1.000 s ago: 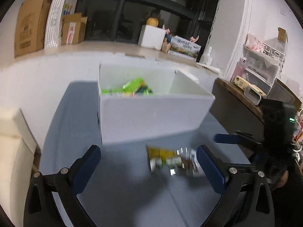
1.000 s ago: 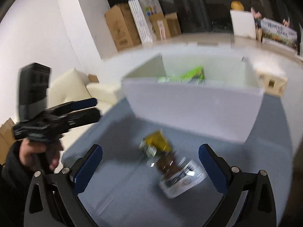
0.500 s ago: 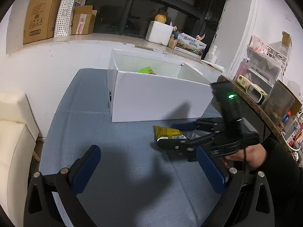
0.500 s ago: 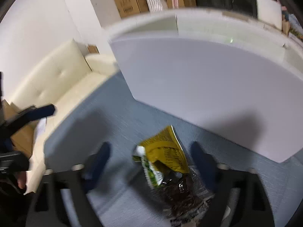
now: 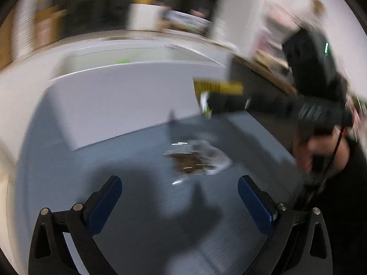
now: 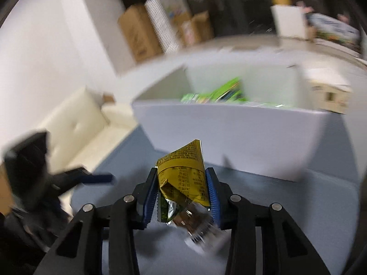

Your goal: Organize snacks

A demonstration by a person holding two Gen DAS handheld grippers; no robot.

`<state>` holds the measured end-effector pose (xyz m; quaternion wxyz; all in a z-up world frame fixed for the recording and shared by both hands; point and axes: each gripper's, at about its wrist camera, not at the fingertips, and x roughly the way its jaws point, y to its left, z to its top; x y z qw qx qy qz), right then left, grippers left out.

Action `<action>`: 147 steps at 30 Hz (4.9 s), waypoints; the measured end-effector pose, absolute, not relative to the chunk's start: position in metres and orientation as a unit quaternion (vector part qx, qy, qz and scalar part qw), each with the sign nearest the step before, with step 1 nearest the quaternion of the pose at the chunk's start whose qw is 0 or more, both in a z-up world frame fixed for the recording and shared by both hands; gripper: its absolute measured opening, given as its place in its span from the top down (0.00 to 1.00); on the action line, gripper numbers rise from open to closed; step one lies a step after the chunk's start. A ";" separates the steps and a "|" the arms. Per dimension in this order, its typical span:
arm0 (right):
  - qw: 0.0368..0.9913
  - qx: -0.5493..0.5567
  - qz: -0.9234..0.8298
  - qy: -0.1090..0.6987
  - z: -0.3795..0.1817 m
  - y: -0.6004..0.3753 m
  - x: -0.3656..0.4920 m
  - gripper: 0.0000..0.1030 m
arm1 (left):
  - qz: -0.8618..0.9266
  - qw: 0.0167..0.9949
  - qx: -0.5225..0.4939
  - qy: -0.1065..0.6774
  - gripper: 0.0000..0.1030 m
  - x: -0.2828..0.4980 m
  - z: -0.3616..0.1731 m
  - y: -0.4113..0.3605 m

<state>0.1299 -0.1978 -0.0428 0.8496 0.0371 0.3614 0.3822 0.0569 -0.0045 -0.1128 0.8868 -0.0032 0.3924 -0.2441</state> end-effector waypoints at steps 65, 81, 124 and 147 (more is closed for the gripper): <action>0.902 0.036 0.254 0.348 0.008 -0.179 0.255 0.10 | -0.093 0.938 -0.026 0.332 0.00 0.208 -0.018 0.055; 0.933 -0.023 0.215 0.288 0.062 -0.185 0.155 0.07 | 0.001 0.959 -0.028 0.282 0.00 0.109 0.028 0.047; 0.920 0.025 0.221 0.323 0.051 -0.206 0.049 0.00 | -0.017 0.947 -0.043 0.318 0.00 0.019 0.025 0.029; 0.920 0.025 0.223 0.320 0.050 -0.206 0.047 0.00 | -0.019 0.946 -0.039 0.320 0.00 0.018 0.024 0.029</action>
